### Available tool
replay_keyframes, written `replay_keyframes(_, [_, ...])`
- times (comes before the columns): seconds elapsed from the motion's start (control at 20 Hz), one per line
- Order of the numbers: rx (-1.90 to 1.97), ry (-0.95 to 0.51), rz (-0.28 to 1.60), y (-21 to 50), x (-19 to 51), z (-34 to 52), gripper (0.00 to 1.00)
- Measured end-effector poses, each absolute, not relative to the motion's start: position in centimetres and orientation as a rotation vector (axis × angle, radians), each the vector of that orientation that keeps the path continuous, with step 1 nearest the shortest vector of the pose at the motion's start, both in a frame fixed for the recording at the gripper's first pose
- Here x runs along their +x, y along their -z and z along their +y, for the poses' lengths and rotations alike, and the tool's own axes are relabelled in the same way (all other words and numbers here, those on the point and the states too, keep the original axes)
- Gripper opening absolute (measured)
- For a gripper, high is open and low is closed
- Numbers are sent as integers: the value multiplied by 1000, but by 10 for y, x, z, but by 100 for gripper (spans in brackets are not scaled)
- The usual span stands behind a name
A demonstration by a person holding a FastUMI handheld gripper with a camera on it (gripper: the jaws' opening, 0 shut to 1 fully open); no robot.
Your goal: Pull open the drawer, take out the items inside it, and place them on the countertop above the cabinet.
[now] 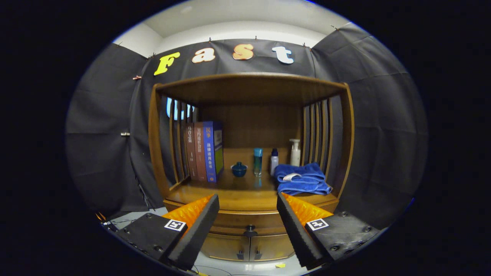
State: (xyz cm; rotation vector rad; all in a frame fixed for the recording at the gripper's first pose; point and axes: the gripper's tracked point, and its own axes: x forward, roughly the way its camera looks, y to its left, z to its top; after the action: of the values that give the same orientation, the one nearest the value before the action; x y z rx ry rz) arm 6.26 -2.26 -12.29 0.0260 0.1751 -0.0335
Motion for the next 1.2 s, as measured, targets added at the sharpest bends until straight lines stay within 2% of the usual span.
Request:
replay_keyframes(0.7, [55,56,450,294,129,-41,99])
replay_keyframes(1.05, [75,52,514,333,141,-40,94])
replay_keyframes(1.2, [74,31,521,346,147,-34,62])
